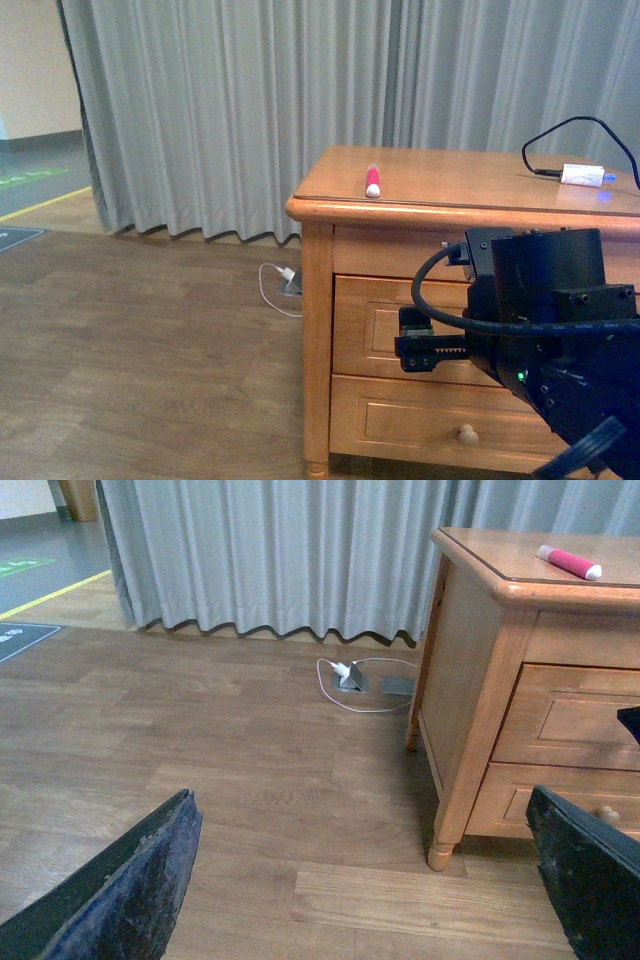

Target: Place pink marker in drawer with both arms

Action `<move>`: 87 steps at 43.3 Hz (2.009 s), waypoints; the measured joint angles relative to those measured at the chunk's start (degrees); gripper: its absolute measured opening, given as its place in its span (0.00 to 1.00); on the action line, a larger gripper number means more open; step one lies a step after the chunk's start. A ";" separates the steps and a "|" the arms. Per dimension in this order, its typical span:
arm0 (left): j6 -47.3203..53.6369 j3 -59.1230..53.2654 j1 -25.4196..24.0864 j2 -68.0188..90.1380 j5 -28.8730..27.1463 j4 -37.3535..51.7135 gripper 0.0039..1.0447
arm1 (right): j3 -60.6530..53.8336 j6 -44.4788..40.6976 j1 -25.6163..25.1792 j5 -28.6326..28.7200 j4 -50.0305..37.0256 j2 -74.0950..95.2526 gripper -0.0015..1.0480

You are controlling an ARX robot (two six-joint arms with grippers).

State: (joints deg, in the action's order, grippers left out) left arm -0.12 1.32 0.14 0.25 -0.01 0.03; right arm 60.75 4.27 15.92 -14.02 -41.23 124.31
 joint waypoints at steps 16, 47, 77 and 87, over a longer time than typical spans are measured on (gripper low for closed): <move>0.00 0.00 0.00 0.00 0.00 0.00 0.94 | 6.69 -0.17 -3.10 0.20 0.46 7.39 0.92; 0.00 0.00 0.00 0.00 0.00 0.00 0.94 | 9.64 -1.18 -4.72 -1.53 0.70 10.95 0.58; 0.00 0.00 0.00 0.00 0.00 0.00 0.94 | 3.80 0.22 -5.18 1.07 -2.49 8.35 0.22; 0.00 0.00 0.00 0.00 0.00 0.00 0.94 | -13.18 1.40 -3.72 1.05 -11.37 1.01 0.21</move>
State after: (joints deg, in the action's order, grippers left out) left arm -0.12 1.32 0.14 0.25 -0.01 0.03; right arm 47.57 5.67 12.21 -12.97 -52.60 125.32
